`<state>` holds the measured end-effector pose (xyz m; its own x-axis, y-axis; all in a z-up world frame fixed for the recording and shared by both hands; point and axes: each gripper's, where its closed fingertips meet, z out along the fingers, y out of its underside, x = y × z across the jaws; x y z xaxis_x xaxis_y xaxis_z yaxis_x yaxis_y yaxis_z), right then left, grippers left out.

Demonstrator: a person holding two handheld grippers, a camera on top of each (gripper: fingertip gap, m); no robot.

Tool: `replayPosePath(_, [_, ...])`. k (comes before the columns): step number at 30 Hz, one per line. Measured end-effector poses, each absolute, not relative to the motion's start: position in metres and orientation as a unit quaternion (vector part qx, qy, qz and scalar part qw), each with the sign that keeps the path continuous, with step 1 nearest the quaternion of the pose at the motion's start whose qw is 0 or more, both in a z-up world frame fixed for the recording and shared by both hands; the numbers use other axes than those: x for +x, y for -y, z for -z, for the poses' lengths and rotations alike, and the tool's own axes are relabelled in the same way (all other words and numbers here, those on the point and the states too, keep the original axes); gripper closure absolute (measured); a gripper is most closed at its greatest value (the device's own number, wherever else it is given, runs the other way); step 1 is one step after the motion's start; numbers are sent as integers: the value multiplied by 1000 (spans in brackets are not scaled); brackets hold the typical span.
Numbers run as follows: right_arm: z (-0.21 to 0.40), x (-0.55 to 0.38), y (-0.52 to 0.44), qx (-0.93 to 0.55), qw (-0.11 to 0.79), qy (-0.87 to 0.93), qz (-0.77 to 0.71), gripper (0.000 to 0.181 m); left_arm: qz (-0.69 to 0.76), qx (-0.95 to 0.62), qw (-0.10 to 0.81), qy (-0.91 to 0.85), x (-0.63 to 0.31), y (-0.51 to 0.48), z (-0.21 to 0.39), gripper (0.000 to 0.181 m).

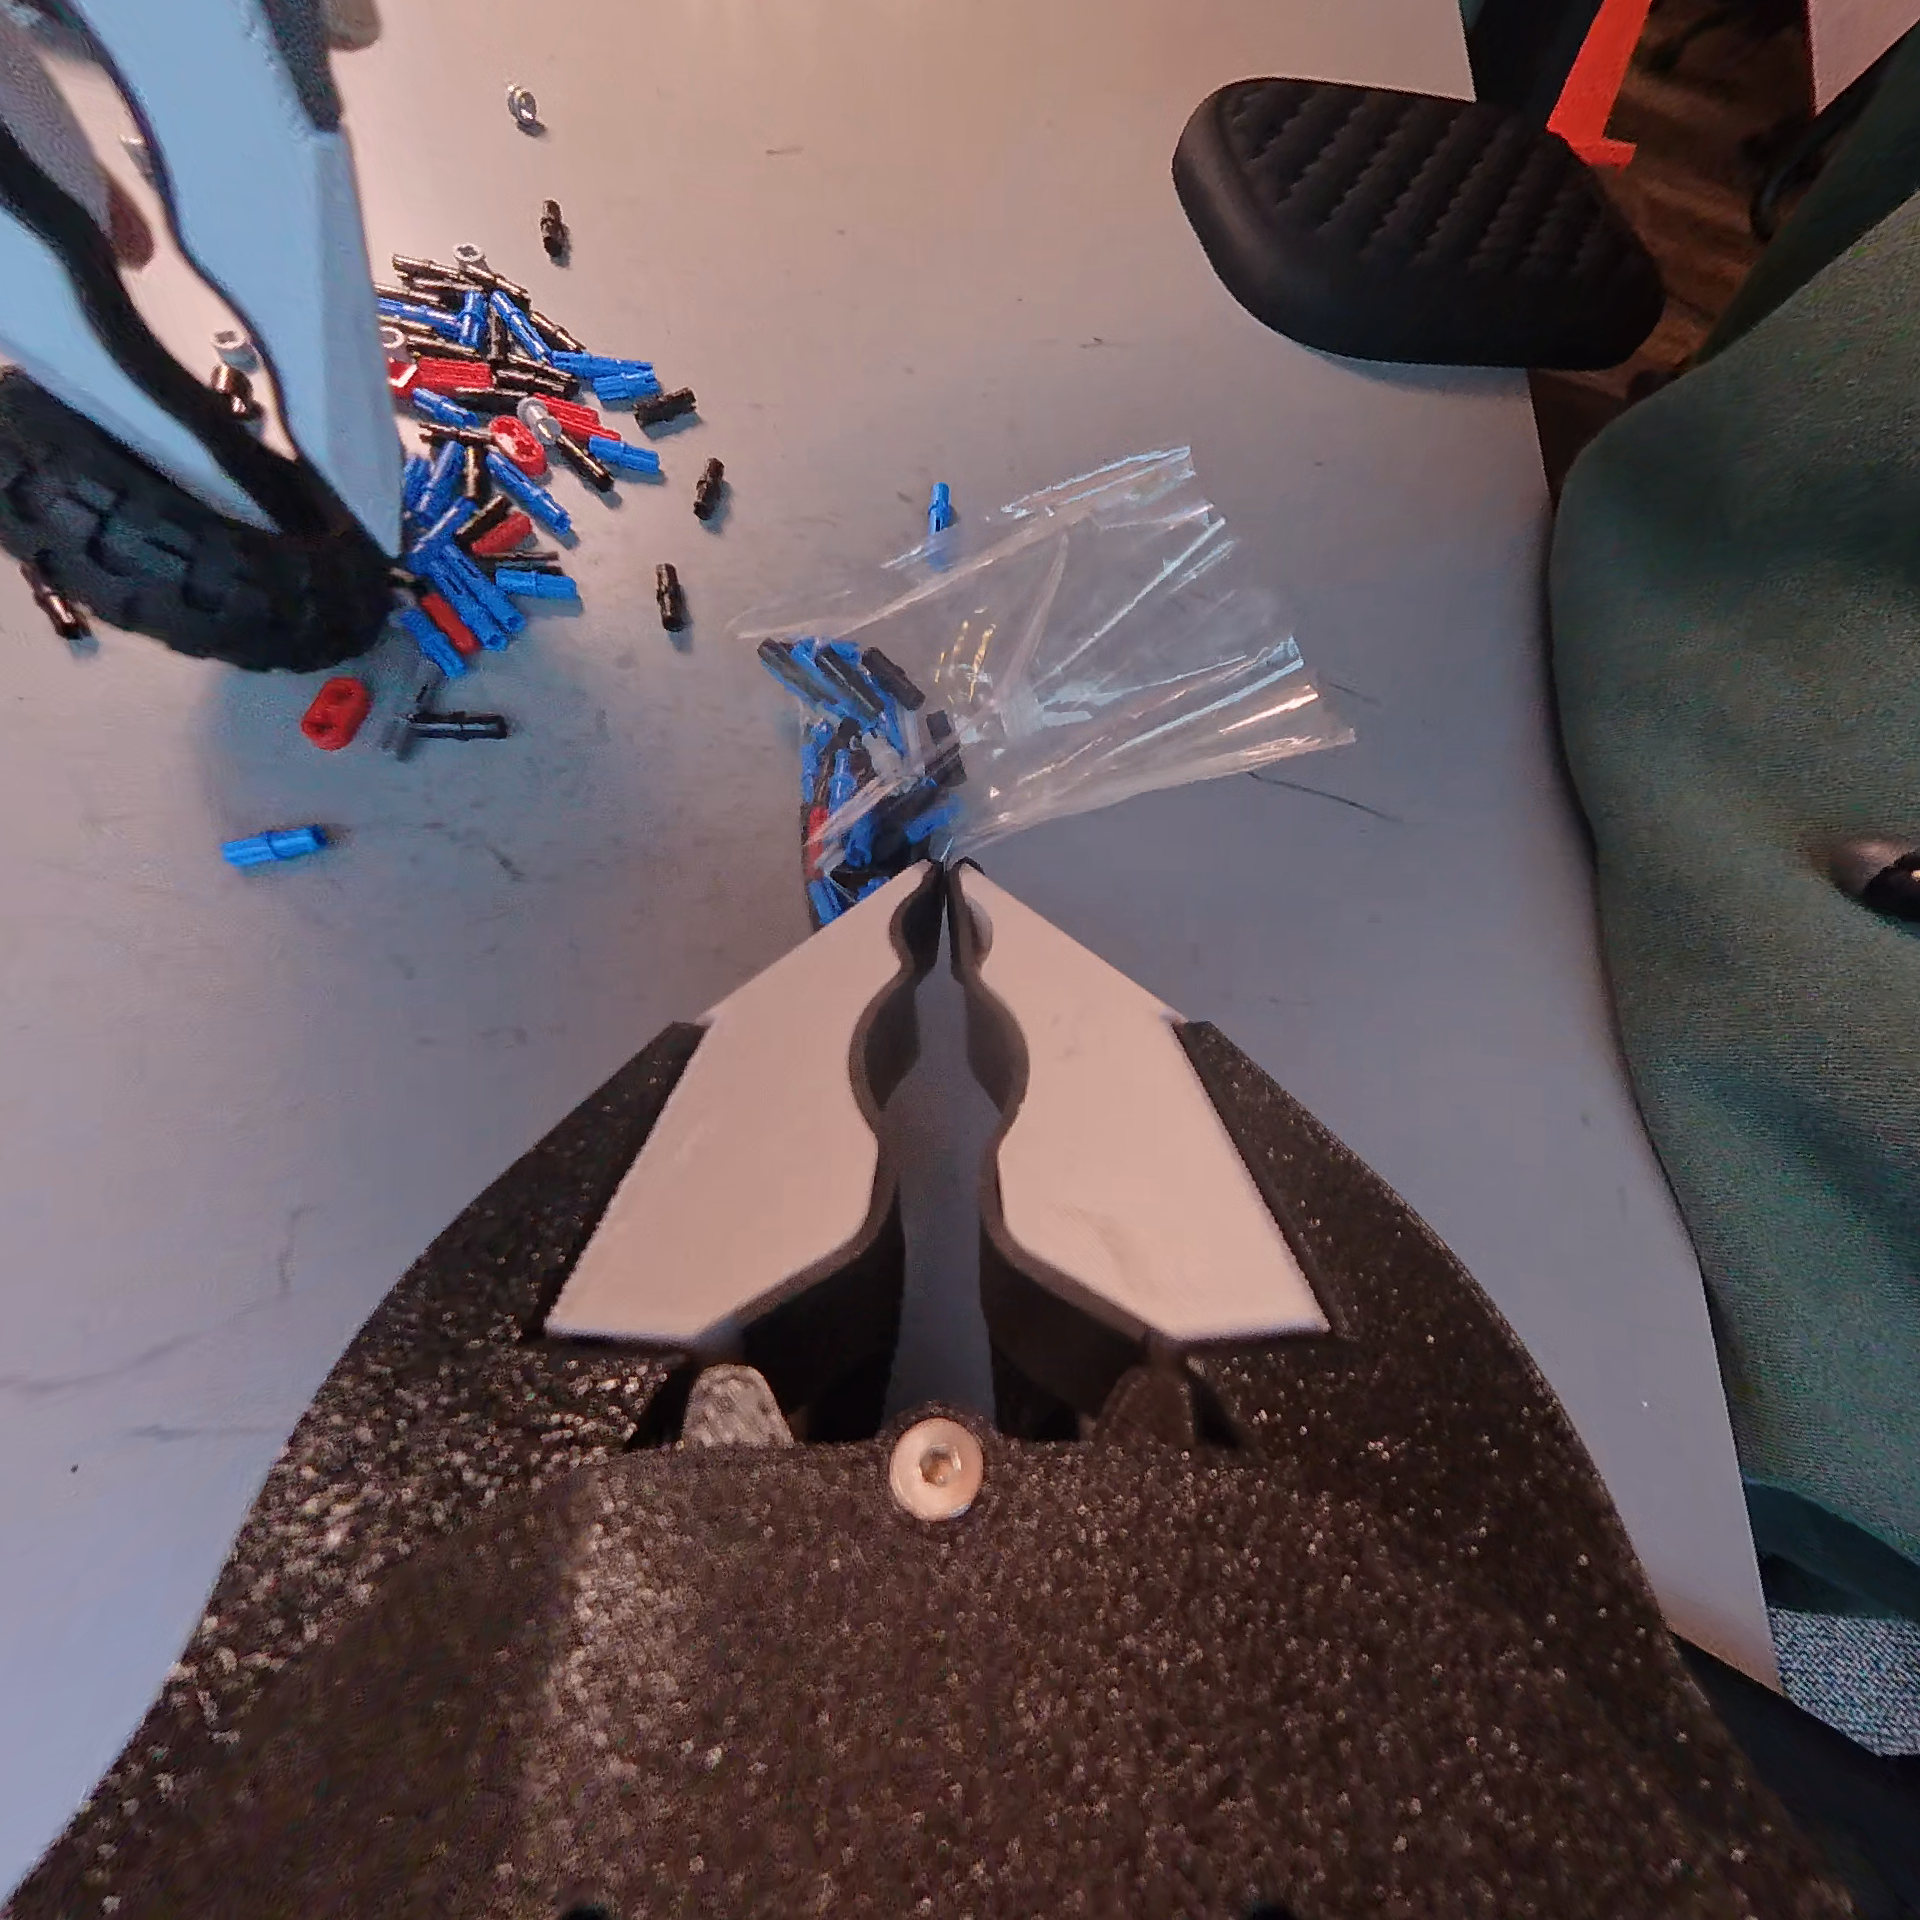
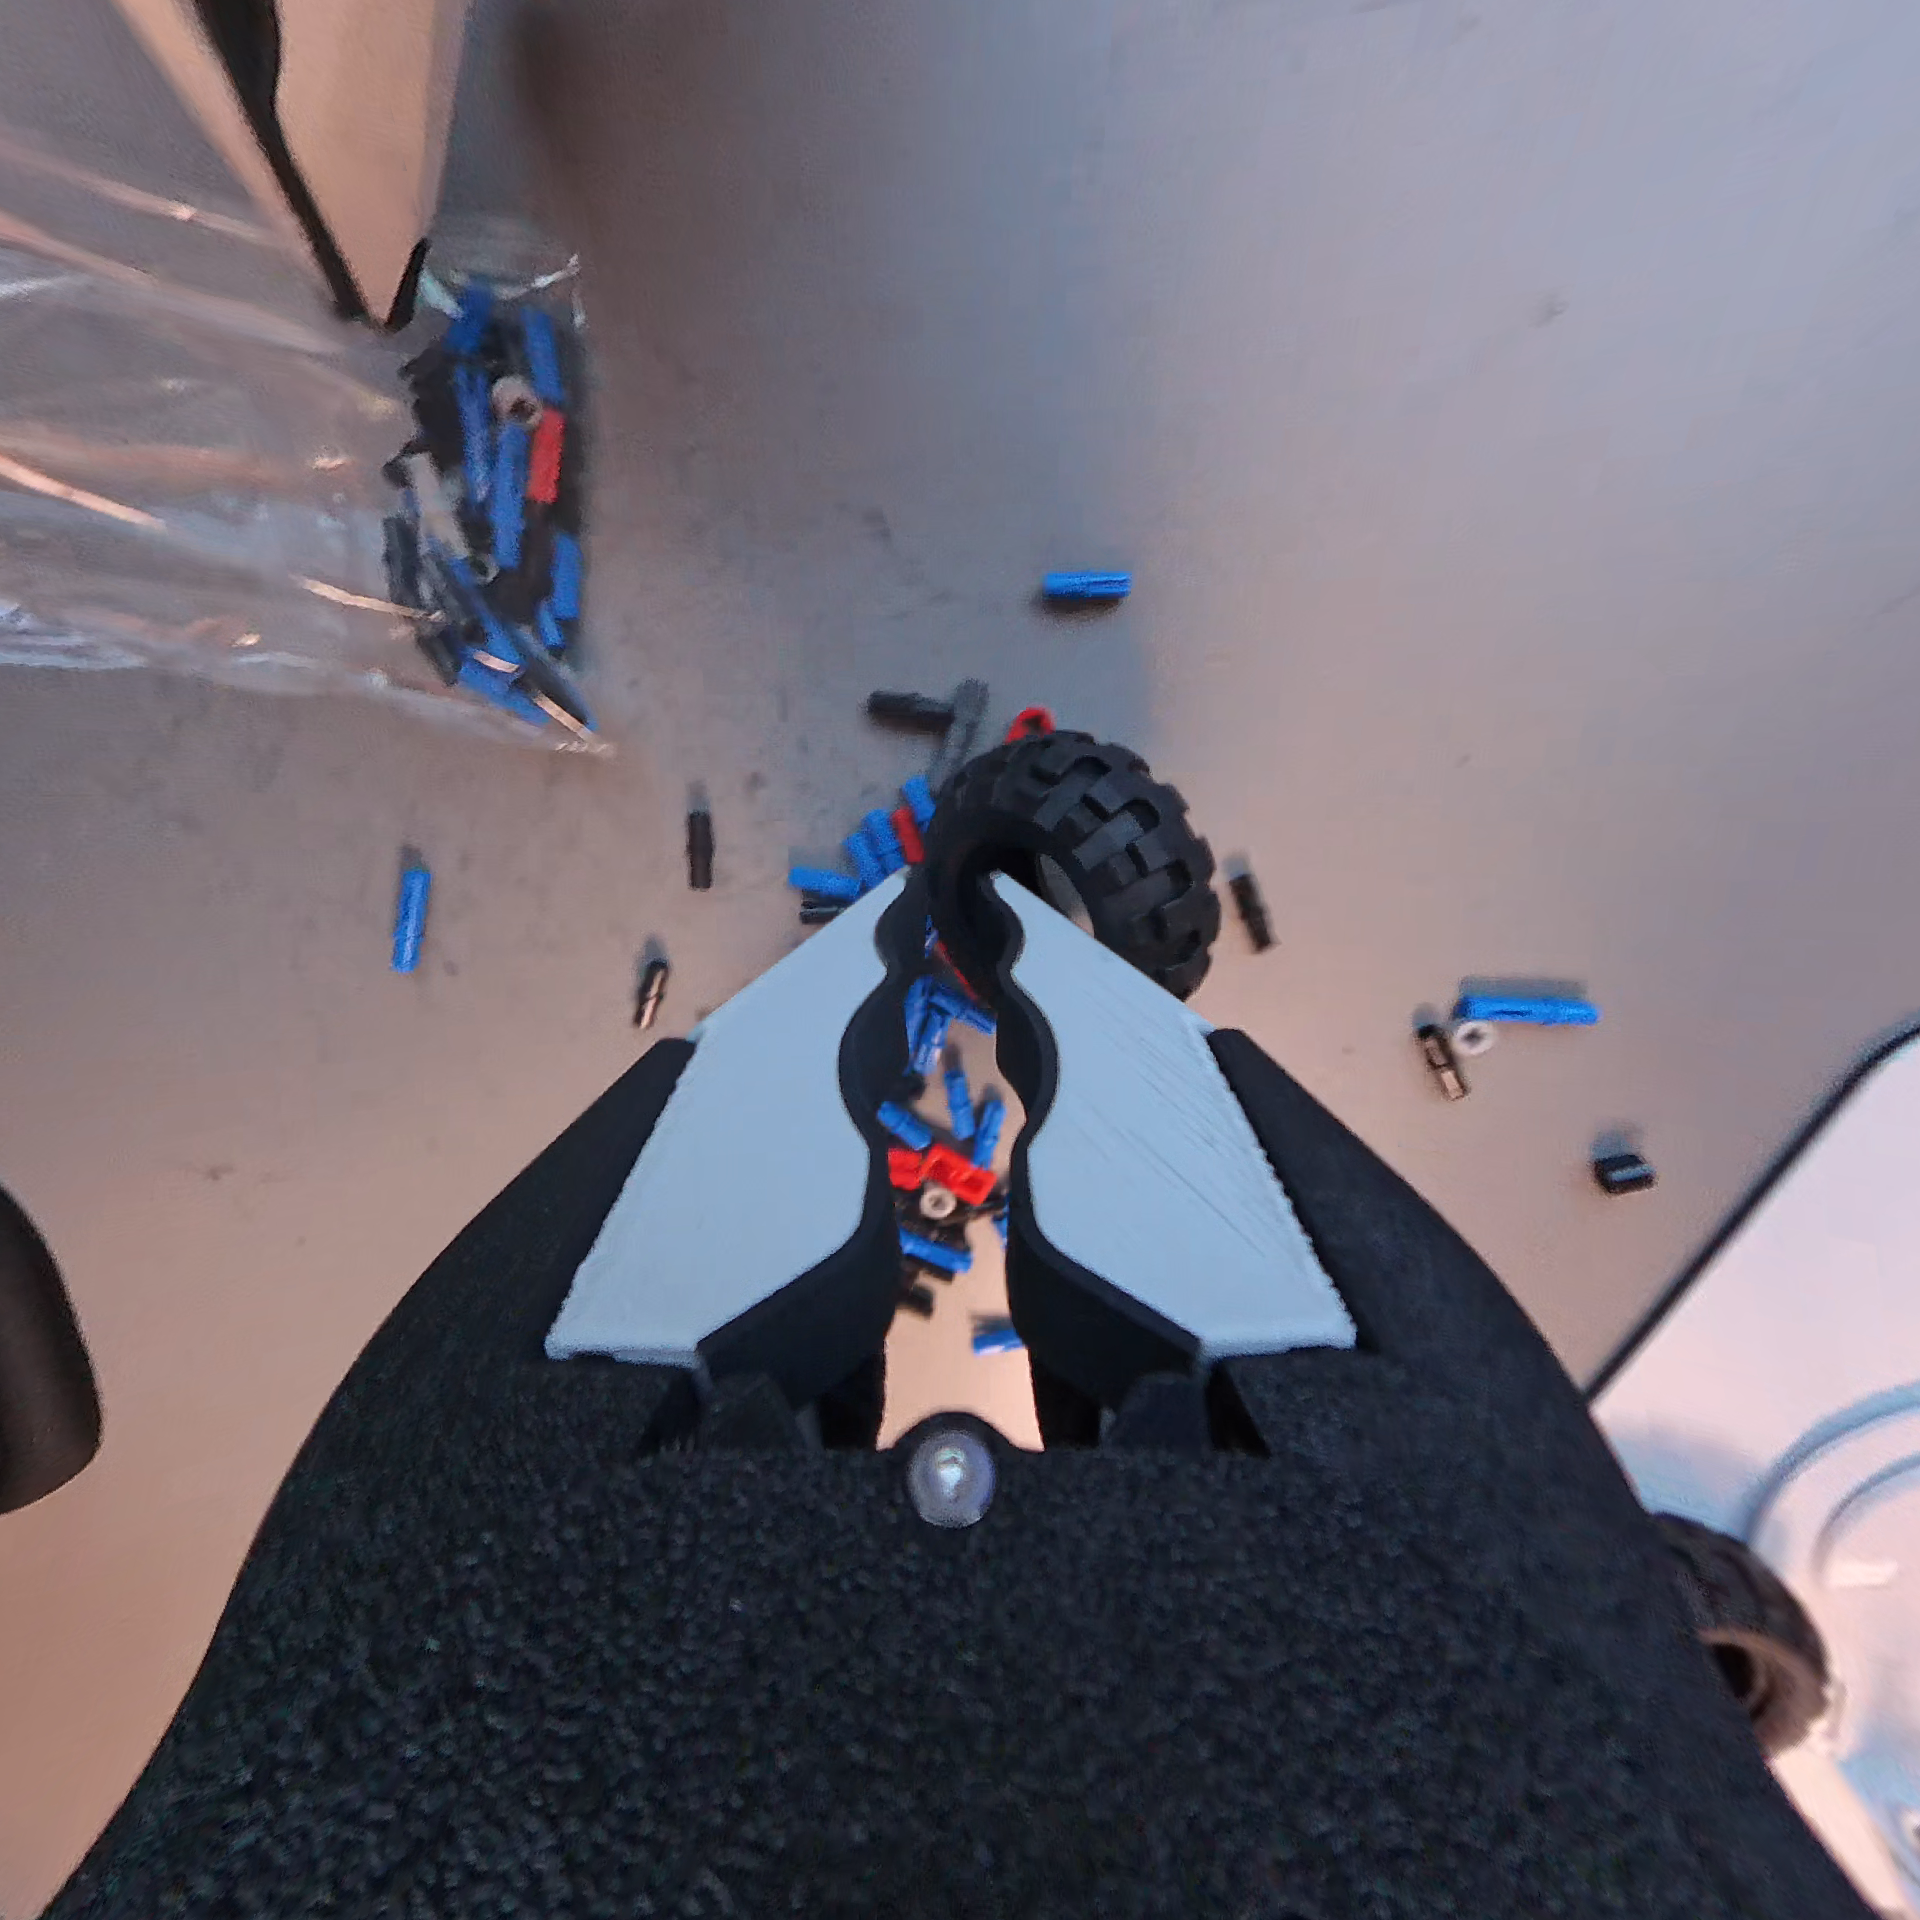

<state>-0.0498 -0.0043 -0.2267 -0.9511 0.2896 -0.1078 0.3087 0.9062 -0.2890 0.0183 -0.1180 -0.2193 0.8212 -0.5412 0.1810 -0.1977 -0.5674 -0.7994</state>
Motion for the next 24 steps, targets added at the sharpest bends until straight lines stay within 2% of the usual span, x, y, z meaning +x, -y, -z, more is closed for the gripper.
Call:
replayPosePath(7, [208,-71,27,143,-14,-969,202,172,207,-861,413,-213,18,118,219,181])
replayPosePath(12, [225,-94,51,119,-29,-972,198,172,206,-861,415,-212,17,117,219,181])
replayPosePath(24, [228,-11,28,103,-23,-979,176,173,202,-864,416,-199,14,114,219,181])
